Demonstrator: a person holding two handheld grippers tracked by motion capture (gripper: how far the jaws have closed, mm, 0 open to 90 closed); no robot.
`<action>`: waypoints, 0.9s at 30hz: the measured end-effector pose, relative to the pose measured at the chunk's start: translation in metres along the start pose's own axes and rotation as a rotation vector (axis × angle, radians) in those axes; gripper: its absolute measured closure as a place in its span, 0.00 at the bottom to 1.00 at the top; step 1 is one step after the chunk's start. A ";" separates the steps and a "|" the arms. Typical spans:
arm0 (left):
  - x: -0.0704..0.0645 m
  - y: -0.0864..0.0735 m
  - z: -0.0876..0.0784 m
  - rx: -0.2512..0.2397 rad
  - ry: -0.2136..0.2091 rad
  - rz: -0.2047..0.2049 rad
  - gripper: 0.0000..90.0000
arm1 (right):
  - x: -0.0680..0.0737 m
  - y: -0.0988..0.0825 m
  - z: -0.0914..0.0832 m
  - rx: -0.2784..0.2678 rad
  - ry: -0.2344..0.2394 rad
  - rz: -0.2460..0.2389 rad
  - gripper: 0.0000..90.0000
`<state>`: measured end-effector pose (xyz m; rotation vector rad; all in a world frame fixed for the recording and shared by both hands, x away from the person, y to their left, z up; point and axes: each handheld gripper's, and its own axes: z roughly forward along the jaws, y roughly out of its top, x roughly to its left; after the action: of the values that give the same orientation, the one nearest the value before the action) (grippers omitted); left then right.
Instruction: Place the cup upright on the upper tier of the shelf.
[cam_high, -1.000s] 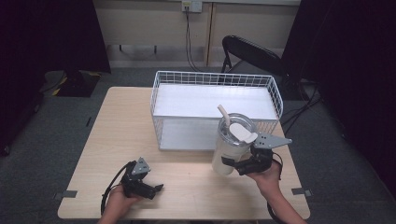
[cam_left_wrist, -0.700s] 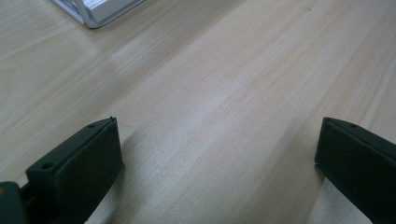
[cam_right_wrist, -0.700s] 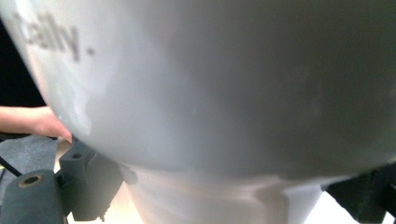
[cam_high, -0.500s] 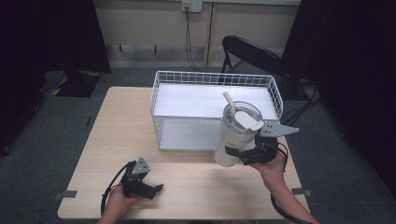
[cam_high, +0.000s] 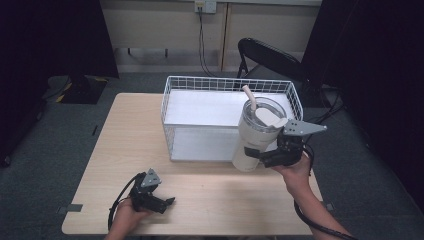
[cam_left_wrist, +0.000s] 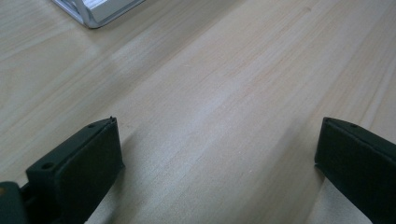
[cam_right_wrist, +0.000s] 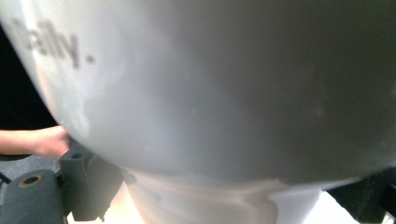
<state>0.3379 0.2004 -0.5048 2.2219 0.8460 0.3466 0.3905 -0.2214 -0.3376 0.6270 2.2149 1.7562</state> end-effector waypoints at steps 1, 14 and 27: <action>0.000 0.000 0.000 0.000 0.000 0.000 0.00 | -0.001 0.002 0.000 0.000 -0.001 -0.002 0.11; 0.000 0.000 0.000 0.000 0.000 0.000 0.00 | -0.007 0.025 0.001 0.012 -0.008 -0.001 0.11; 0.000 0.000 0.000 0.000 0.000 0.000 0.00 | -0.011 0.049 0.004 -0.011 -0.010 0.014 0.11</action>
<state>0.3379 0.2004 -0.5048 2.2221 0.8461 0.3464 0.4103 -0.2143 -0.2919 0.6492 2.1981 1.7661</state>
